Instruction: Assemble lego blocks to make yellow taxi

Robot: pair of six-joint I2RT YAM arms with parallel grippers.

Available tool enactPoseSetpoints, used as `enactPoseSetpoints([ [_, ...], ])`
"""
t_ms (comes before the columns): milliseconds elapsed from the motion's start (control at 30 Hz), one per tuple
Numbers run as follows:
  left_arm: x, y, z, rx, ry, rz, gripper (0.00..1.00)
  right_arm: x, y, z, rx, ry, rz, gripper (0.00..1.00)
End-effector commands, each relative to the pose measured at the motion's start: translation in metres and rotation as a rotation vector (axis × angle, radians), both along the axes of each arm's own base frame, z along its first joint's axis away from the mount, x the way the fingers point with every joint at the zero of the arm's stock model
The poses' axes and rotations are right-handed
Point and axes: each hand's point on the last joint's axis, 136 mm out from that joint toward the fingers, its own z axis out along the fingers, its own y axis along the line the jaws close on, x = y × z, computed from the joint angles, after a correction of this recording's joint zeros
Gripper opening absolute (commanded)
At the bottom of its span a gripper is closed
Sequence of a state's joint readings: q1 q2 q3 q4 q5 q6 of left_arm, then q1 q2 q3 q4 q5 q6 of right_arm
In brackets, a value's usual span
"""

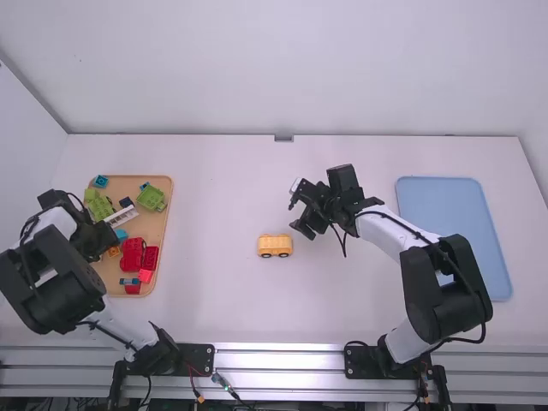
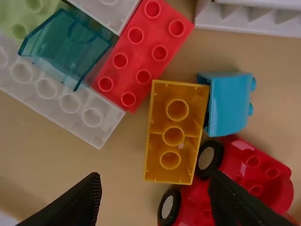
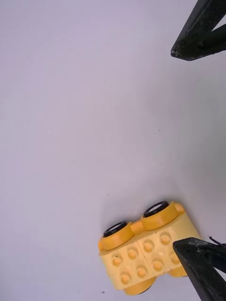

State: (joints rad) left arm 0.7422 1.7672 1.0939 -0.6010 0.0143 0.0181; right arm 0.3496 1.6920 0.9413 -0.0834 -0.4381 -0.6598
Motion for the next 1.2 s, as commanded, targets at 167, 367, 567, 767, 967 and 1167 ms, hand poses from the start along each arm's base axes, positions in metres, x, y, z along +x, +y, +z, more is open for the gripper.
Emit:
enactPoseSetpoints([
  [167,0.002,0.003,-0.009,0.024,-0.003,-0.041,0.59,0.002,0.000,0.005,0.008,-0.006,-0.008,0.99],
  [367,0.002,0.002,-0.016,0.032,-0.014,-0.042,0.59,0.002,0.000,0.005,0.008,-0.005,-0.008,0.99],
  [567,0.001,0.000,-0.025,0.043,-0.028,-0.044,0.60,0.002,0.000,0.005,0.008,-0.004,-0.008,0.99],
  [767,0.000,-0.001,-0.035,0.060,-0.045,-0.049,0.59,0.002,0.000,0.005,0.007,-0.002,-0.009,0.99],
  [967,0.003,-0.002,-0.038,0.062,-0.069,-0.063,0.59,0.002,0.000,0.005,0.007,-0.001,-0.009,0.99],
  [1167,0.009,-0.005,-0.042,0.069,-0.115,-0.096,0.57,0.000,-0.001,0.004,0.005,0.005,-0.009,0.99],
])
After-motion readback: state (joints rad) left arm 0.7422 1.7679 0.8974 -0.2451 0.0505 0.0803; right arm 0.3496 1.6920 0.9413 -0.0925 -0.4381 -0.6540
